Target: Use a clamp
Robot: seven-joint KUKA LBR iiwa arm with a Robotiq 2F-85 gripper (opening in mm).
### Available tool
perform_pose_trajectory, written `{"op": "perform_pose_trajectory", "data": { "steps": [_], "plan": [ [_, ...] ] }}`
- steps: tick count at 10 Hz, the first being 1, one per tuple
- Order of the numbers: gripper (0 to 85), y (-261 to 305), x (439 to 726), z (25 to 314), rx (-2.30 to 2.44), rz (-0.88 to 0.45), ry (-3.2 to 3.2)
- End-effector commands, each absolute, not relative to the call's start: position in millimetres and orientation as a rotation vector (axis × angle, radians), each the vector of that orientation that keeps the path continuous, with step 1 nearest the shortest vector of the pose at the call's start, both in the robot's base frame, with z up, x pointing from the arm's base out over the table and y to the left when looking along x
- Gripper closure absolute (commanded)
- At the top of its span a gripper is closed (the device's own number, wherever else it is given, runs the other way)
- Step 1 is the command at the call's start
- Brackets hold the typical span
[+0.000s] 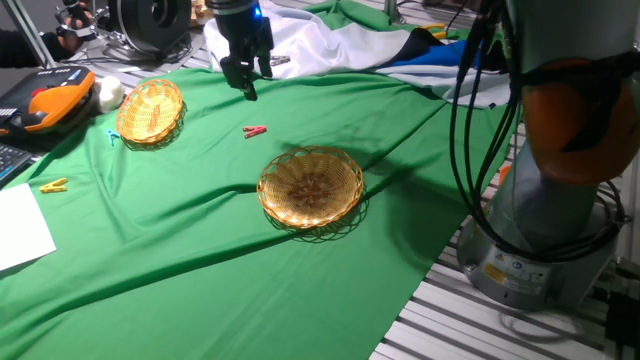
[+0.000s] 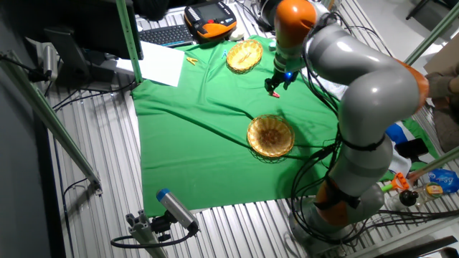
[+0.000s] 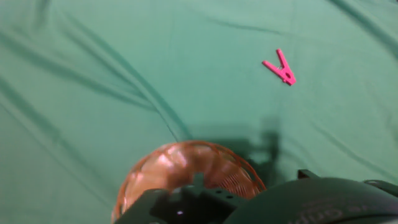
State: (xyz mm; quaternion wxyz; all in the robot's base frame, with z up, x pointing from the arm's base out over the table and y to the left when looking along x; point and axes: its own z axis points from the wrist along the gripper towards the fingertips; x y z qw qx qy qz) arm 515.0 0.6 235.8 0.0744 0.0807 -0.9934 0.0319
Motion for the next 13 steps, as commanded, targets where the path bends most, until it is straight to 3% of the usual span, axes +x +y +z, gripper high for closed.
{"op": "perform_pose_trajectory", "data": {
  "steps": [1,11,13],
  "plan": [
    [85.0,0.6,514.9,235.9,0.596,0.146,-2.839],
    [85.0,0.6,514.8,235.8,0.504,0.103,-2.946],
    [85.0,0.6,514.8,235.8,0.432,0.176,-2.974]
  ]
}}
